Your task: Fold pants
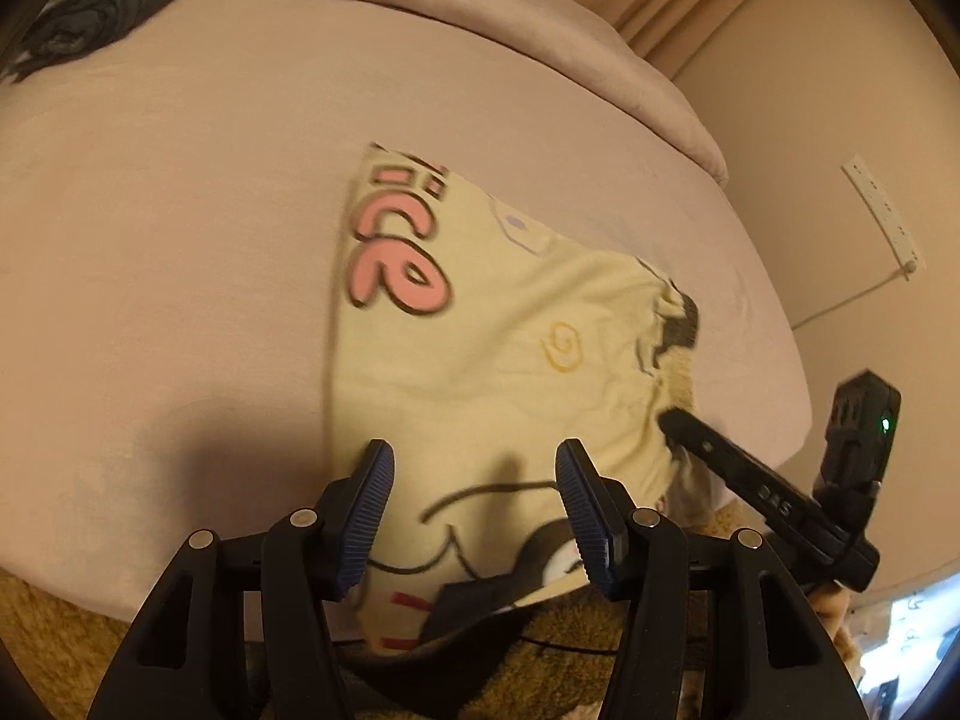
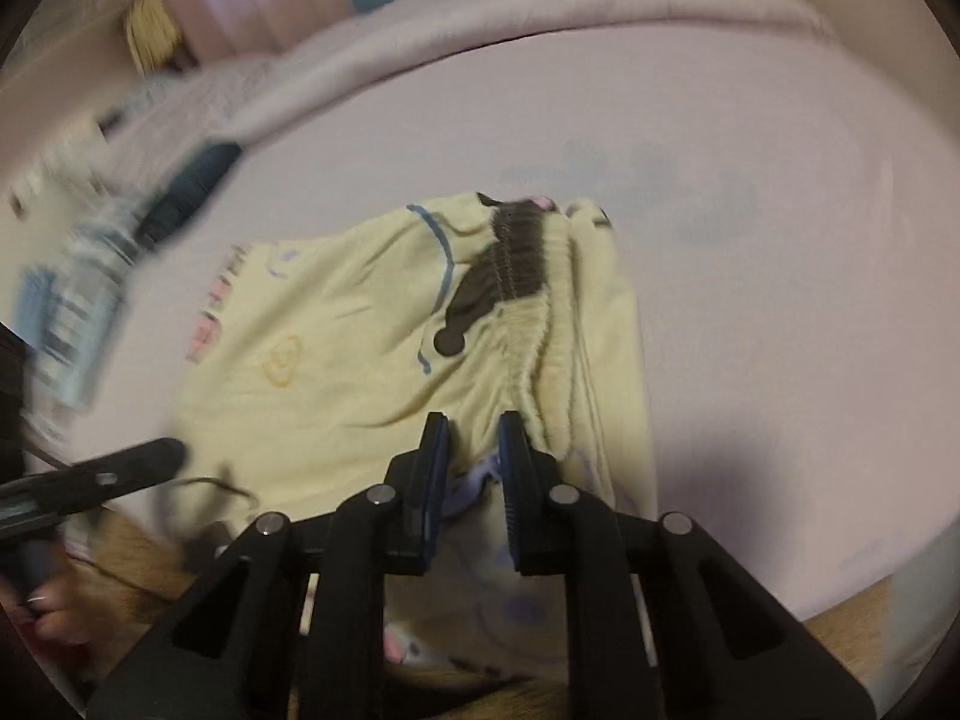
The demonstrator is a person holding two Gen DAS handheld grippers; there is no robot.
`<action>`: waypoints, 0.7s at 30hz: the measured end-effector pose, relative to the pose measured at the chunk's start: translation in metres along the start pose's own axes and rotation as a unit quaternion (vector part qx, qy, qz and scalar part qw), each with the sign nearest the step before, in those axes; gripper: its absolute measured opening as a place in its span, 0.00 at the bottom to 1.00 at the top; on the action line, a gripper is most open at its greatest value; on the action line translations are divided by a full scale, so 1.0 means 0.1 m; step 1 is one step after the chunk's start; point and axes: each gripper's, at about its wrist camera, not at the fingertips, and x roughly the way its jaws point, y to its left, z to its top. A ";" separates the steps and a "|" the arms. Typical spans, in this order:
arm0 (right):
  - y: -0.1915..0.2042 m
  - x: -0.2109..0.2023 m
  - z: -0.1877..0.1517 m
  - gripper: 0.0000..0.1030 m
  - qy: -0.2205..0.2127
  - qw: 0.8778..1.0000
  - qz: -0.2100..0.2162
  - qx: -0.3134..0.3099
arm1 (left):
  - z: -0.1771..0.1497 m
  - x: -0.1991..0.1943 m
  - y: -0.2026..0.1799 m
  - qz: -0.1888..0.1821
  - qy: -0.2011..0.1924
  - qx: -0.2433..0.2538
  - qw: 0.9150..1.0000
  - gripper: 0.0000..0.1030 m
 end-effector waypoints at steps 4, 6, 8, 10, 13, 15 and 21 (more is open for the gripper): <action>0.09 -0.07 0.01 0.18 0.007 1.000 -0.018 -0.006 | 0.08 -0.09 0.11 0.002 -0.025 -0.018 1.000 0.55; 0.25 -0.15 0.03 0.34 -0.007 0.999 -0.028 -0.024 | 0.11 -0.09 0.20 0.017 -0.033 -0.030 0.999 0.55; 0.36 -0.17 0.04 0.54 -0.028 0.998 -0.040 -0.049 | 0.12 -0.03 0.28 0.046 -0.034 -0.038 0.998 0.55; 0.42 -0.06 0.05 0.56 -0.025 0.995 -0.061 -0.072 | 0.10 0.08 0.32 0.052 -0.022 -0.040 0.998 0.55; 0.50 0.13 0.00 0.56 -0.009 0.991 -0.093 -0.101 | 0.04 0.21 0.35 0.049 -0.008 -0.037 0.998 0.55; 0.57 0.16 -0.04 0.56 -0.009 0.987 -0.110 -0.120 | -0.02 0.20 0.32 0.053 -0.018 -0.020 0.998 0.55; 0.47 0.17 -0.11 0.57 0.006 0.989 -0.095 -0.110 | -0.13 0.16 0.29 0.053 0.003 0.010 0.999 0.55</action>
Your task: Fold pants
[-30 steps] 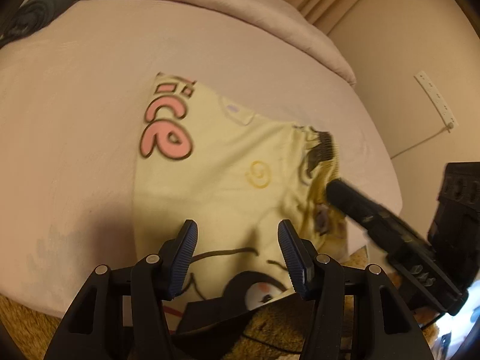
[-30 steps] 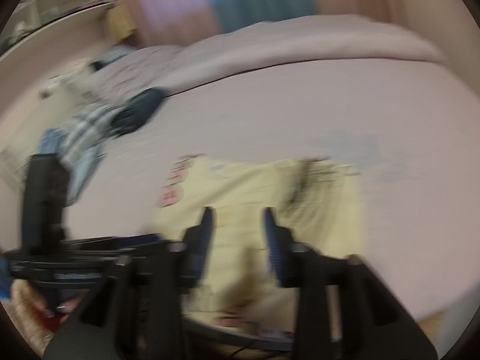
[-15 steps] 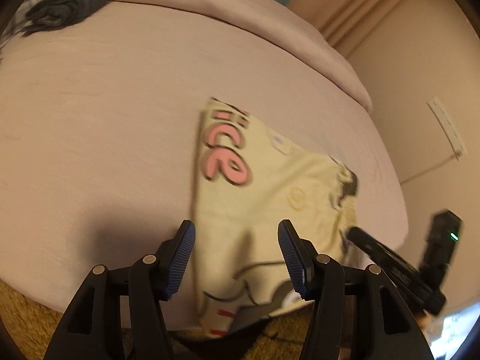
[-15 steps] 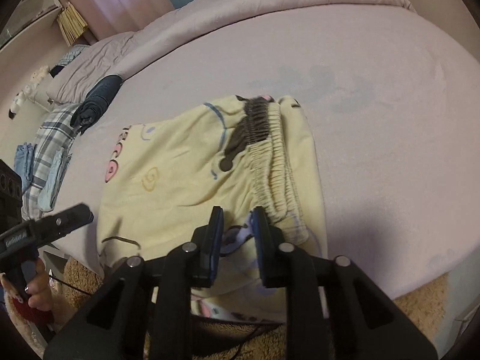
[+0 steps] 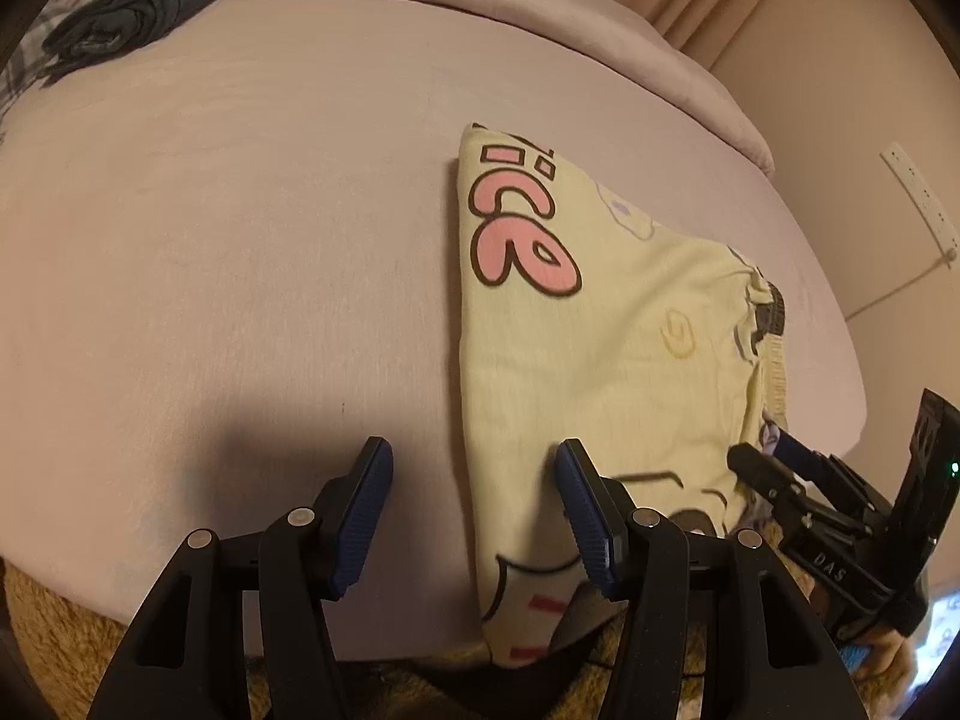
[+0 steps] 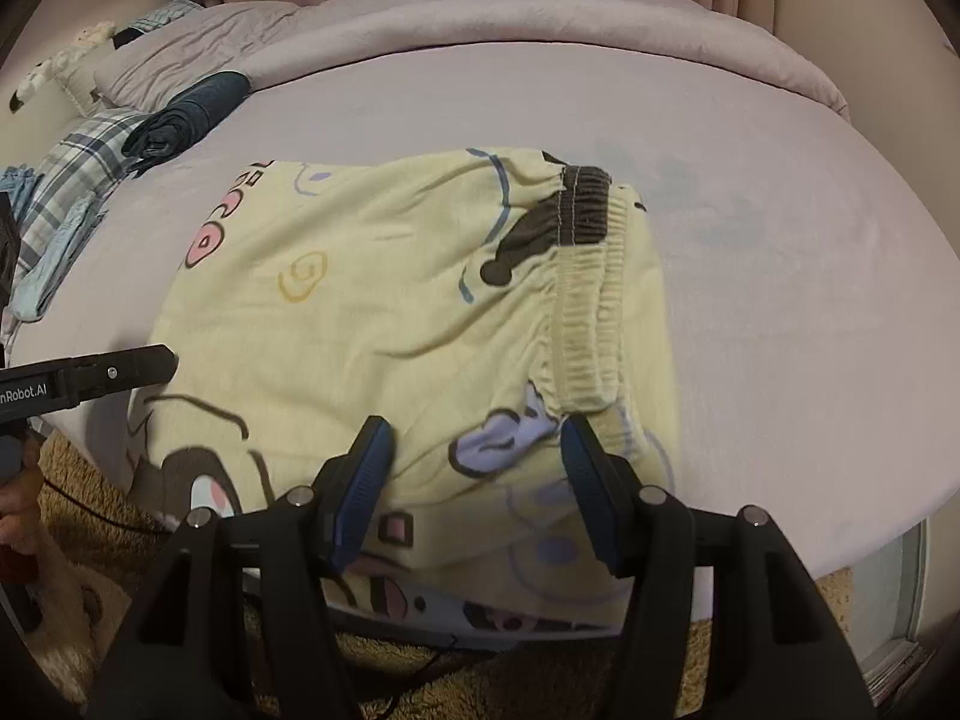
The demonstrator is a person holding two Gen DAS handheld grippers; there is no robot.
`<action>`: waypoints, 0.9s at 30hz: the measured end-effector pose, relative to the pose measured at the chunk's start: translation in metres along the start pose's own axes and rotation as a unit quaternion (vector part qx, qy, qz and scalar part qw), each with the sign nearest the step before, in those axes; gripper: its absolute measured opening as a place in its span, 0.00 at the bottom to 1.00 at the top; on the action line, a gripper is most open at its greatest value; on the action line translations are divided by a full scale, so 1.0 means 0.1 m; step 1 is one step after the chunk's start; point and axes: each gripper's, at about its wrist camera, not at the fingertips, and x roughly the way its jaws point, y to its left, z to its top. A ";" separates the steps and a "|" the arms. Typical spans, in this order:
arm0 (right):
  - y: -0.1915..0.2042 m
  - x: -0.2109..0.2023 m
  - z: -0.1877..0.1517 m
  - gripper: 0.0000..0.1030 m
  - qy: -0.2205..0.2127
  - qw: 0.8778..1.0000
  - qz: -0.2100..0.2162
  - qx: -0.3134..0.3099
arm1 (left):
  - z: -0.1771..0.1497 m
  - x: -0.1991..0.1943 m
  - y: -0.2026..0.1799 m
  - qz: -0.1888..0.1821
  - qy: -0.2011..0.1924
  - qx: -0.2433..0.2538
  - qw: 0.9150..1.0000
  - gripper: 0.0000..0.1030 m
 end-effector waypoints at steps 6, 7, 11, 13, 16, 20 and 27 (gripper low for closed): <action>0.08 -0.03 -0.01 0.59 0.019 1.000 -0.005 -0.014 | -0.04 -0.07 0.06 -0.009 0.016 0.002 1.000 0.55; 0.07 -0.07 -0.02 0.59 0.025 1.000 0.000 -0.019 | -0.02 -0.10 0.06 -0.011 0.018 0.005 1.000 0.55; -0.11 -0.39 0.00 0.72 -0.020 1.000 0.004 -0.010 | 0.22 -0.17 0.06 -0.023 -0.022 0.004 0.999 0.55; -0.25 -0.50 0.10 0.89 -0.060 0.998 0.000 0.006 | 0.33 -0.13 0.05 -0.007 -0.039 0.004 0.999 0.65; -0.44 -0.44 0.20 0.93 -0.074 0.996 0.010 0.043 | 0.43 0.03 -0.07 0.072 -0.055 0.028 0.996 0.70; -0.61 -0.04 0.25 0.93 -0.030 0.995 0.042 0.081 | 0.45 0.27 -0.16 0.027 -0.025 0.042 0.998 0.70; -0.63 0.20 0.16 0.93 -0.036 0.990 0.076 0.114 | 0.29 0.44 -0.45 -0.012 -0.016 0.090 0.996 0.64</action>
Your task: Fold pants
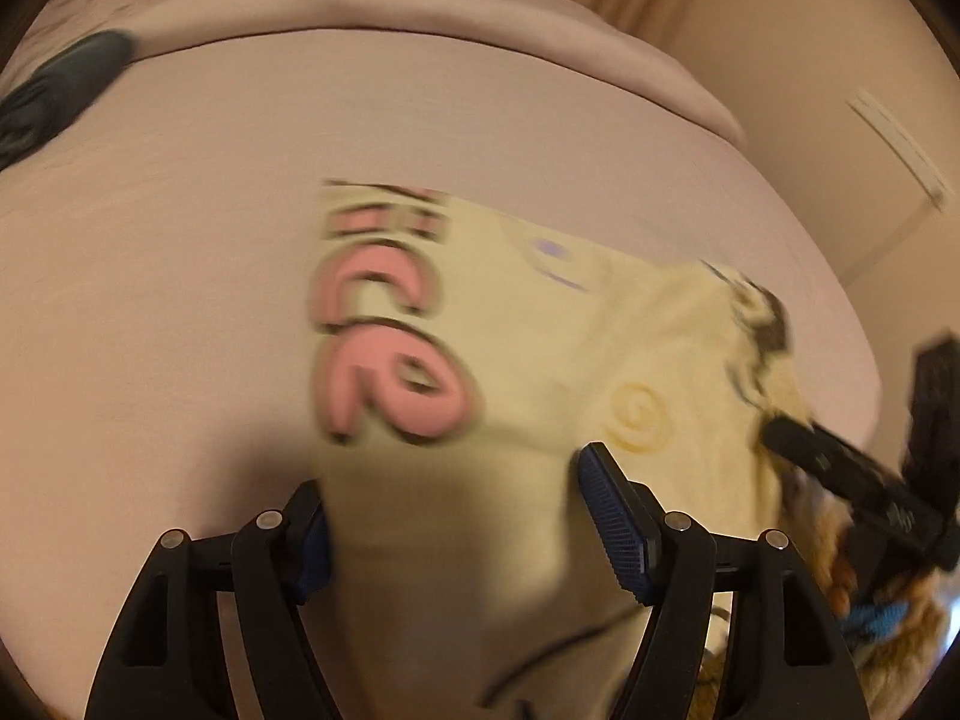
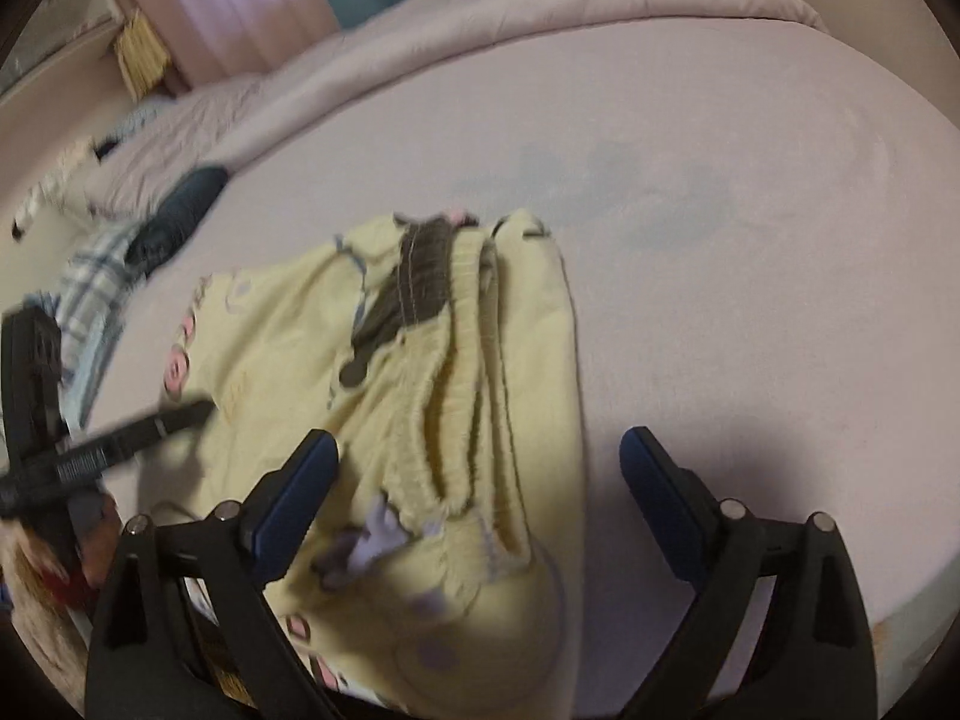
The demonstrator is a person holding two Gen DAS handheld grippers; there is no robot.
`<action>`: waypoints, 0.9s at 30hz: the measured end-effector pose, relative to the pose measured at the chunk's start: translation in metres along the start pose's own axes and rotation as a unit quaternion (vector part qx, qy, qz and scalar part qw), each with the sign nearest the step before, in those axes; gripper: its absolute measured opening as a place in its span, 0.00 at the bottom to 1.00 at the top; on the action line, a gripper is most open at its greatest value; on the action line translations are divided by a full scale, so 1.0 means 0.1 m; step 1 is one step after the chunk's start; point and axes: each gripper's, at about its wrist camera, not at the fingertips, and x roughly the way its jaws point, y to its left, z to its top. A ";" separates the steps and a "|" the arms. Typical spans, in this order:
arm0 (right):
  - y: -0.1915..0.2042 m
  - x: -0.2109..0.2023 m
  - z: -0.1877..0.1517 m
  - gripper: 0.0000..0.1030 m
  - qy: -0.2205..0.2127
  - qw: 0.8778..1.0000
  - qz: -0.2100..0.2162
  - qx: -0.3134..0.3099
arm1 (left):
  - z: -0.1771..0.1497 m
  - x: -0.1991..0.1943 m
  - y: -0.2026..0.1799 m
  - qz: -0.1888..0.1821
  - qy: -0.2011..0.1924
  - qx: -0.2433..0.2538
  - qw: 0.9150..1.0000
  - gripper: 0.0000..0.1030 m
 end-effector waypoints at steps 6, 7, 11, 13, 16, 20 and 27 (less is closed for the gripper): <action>0.21 0.05 -0.03 0.68 0.003 0.999 0.010 -0.033 | -0.02 -0.05 0.06 -0.026 -0.002 -0.043 0.999 0.26; 0.26 0.08 -0.02 0.65 0.001 0.999 0.007 -0.034 | -0.02 -0.09 0.14 -0.037 0.001 -0.055 0.998 0.20; 0.24 0.09 0.01 0.28 0.004 0.999 0.031 -0.013 | -0.01 -0.17 0.14 -0.055 0.000 -0.078 0.995 0.15; 0.31 0.00 0.04 0.25 -0.014 0.999 0.032 -0.028 | 0.02 -0.33 0.08 -0.063 -0.013 -0.078 0.995 0.14; 0.46 -0.13 0.09 0.24 -0.033 0.998 0.032 -0.046 | 0.11 -0.58 -0.03 -0.085 -0.033 -0.058 0.994 0.14; 0.66 -0.33 0.26 0.24 -0.068 0.994 0.045 -0.071 | 0.25 -0.89 -0.12 -0.082 -0.066 -0.029 0.994 0.14; 0.95 -0.34 0.74 0.25 -0.107 0.987 0.040 -0.110 | 0.71 -1.13 0.15 -0.049 -0.115 -0.028 0.992 0.14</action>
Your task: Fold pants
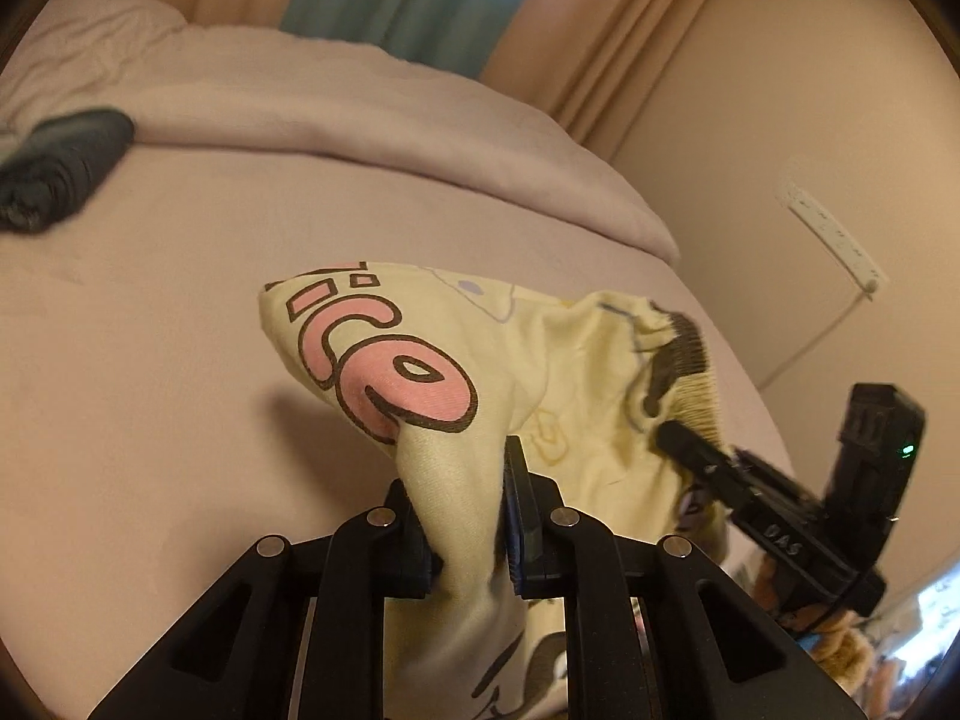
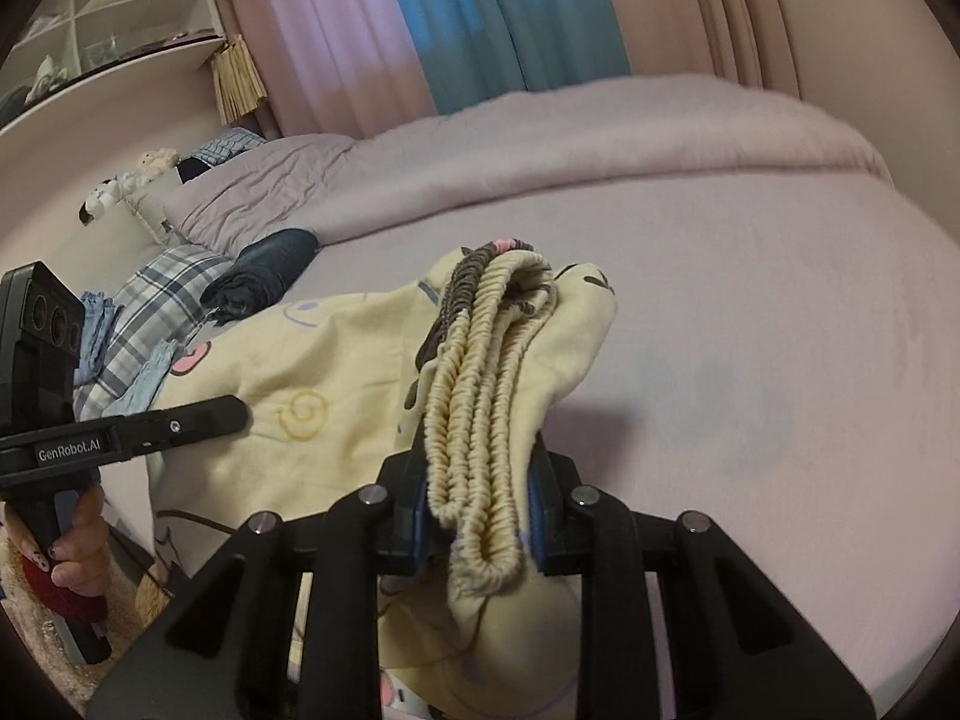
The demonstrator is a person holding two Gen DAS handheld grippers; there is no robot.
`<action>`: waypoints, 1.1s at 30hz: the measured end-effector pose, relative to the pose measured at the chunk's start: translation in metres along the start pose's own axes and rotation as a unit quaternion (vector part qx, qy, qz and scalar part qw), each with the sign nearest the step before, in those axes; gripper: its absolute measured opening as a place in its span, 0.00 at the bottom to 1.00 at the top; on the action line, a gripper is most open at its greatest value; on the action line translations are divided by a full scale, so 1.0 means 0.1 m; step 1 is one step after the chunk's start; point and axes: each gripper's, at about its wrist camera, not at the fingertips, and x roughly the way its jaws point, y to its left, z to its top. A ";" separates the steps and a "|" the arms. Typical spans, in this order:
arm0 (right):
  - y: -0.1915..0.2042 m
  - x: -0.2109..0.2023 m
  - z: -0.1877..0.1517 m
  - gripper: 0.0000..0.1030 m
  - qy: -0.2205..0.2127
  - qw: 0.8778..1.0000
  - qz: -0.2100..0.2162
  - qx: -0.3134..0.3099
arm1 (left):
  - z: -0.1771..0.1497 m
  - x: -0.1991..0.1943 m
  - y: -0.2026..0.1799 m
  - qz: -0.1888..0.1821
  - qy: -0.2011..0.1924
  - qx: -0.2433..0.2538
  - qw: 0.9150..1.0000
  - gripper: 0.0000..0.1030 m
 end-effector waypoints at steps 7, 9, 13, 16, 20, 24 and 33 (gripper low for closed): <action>0.06 0.59 0.24 0.25 0.023 1.000 0.001 -0.009 | 0.15 0.48 0.49 0.049 0.030 -0.023 0.998 0.14; 0.02 0.83 0.23 0.25 0.044 0.999 -0.002 -0.005 | 0.14 0.69 0.67 0.064 0.051 -0.035 0.996 0.14; -0.09 1.34 0.10 0.25 0.111 0.994 -0.015 0.012 | -0.01 0.97 0.97 0.084 0.109 -0.053 0.989 0.17; -0.20 1.55 -0.06 0.32 0.148 0.988 -0.046 0.009 | -0.04 1.02 1.07 0.087 0.110 -0.055 0.989 0.31; -0.31 1.49 -0.07 0.35 0.143 0.989 -0.027 0.032 | -0.06 0.97 1.16 0.074 0.118 -0.078 0.987 0.32; -0.32 1.42 -0.08 0.55 0.144 0.988 -0.060 0.018 | -0.10 0.89 1.09 0.099 0.117 -0.067 0.986 0.40; -0.28 1.21 -0.23 0.74 0.140 0.985 -0.102 0.017 | -0.41 0.62 1.04 0.134 0.085 -0.074 0.985 0.49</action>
